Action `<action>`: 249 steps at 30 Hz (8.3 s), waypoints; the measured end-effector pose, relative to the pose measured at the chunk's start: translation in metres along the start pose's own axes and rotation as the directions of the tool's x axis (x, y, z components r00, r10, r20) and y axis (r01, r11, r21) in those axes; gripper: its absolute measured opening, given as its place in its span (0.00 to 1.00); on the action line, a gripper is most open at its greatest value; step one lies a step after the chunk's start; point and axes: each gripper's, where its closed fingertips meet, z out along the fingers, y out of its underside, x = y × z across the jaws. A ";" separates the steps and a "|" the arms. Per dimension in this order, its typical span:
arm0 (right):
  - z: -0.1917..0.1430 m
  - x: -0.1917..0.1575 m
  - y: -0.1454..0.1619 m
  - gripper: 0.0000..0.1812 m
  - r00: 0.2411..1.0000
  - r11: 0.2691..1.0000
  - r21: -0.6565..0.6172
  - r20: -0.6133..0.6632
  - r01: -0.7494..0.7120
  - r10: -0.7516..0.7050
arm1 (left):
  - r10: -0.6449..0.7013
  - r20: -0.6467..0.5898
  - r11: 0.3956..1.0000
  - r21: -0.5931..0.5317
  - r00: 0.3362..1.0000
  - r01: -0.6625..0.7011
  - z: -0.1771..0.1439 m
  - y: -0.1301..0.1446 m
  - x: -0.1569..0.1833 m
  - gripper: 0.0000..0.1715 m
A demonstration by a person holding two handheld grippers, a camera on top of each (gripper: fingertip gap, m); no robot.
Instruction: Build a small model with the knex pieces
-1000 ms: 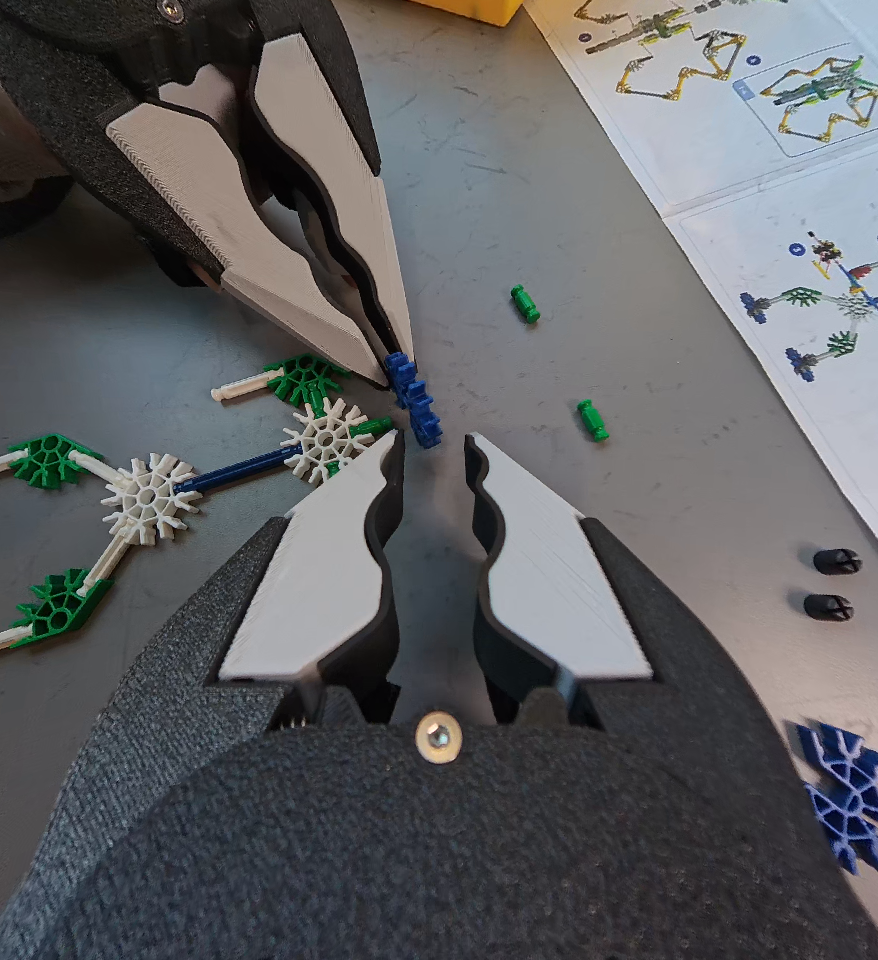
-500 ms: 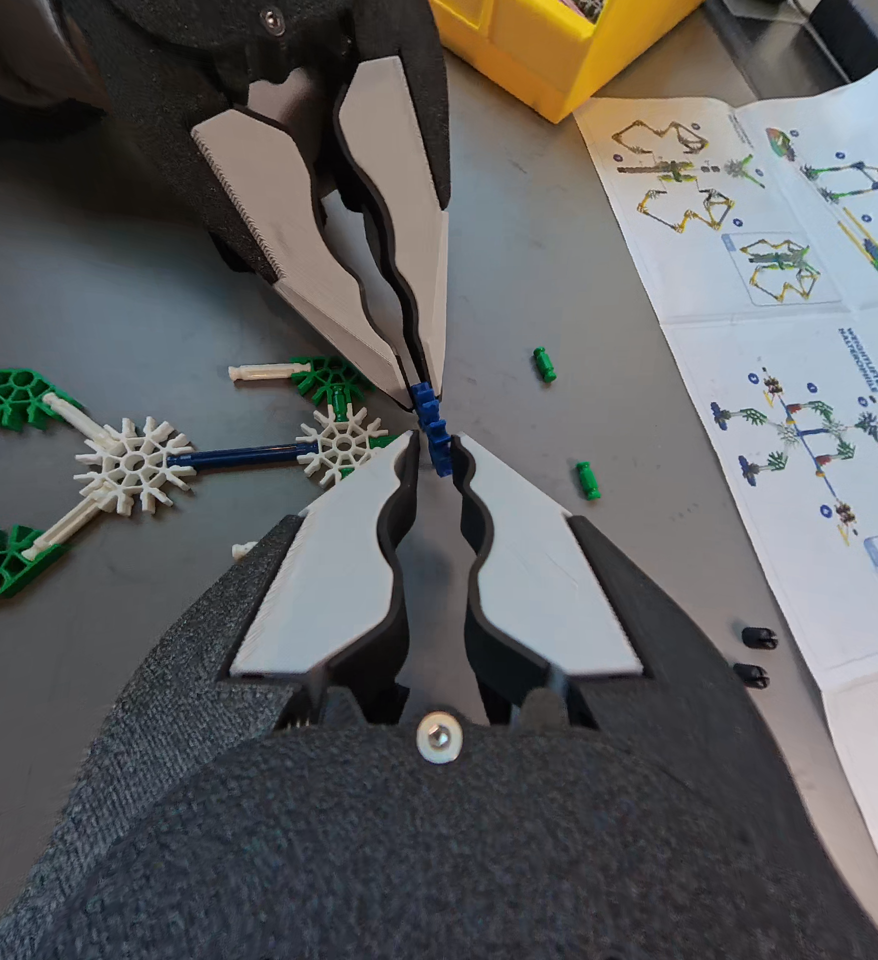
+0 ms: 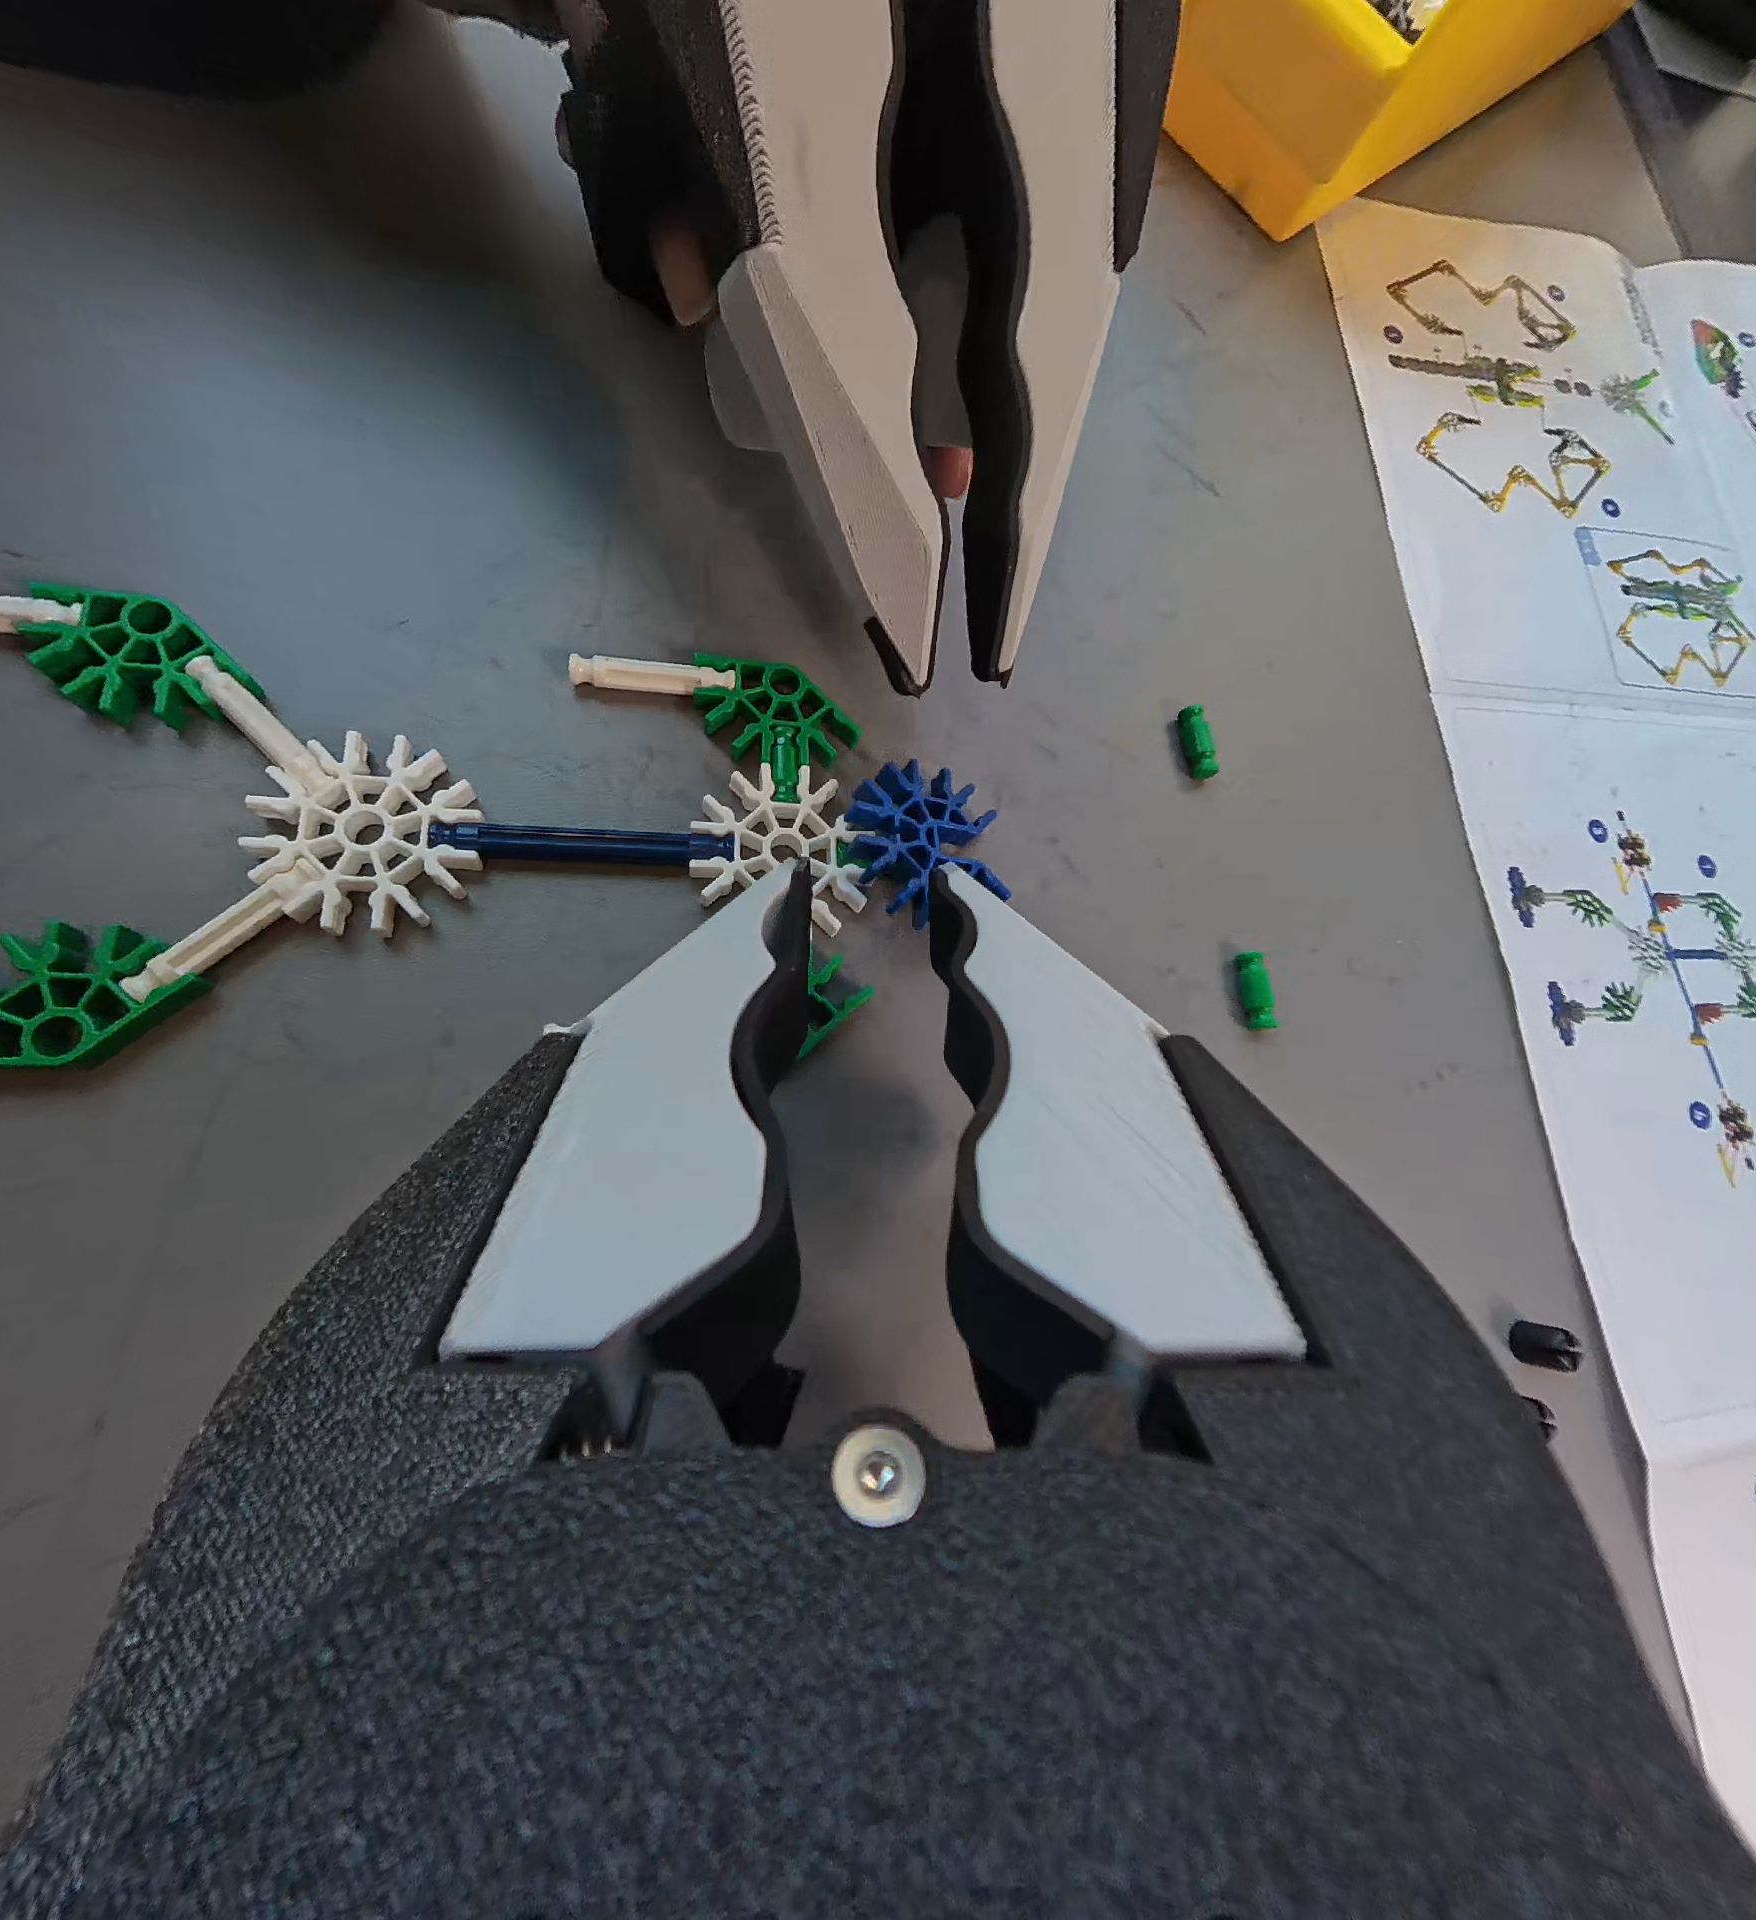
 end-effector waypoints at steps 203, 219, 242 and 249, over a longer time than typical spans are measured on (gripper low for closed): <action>-0.002 -0.002 0.013 0.15 0.932 0.992 -0.108 0.361 0.072 -0.029 | 0.105 -0.139 0.982 -0.143 0.985 -0.125 0.024 0.021 0.036 0.10; -0.005 0.010 0.005 0.01 0.950 0.996 -0.080 0.312 0.024 0.002 | 0.104 -0.140 0.982 -0.143 0.985 -0.124 0.024 0.021 0.036 0.10; 0.006 -0.001 0.011 0.00 0.929 0.909 -0.383 0.369 0.165 -0.013 | 0.122 -0.115 0.981 -0.136 0.986 -0.137 0.023 0.022 0.036 0.10; 0.006 0.004 0.002 0.01 0.958 0.969 -0.233 0.286 0.078 -0.009 | 0.114 -0.128 0.981 -0.140 0.985 -0.132 0.021 0.024 0.037 0.11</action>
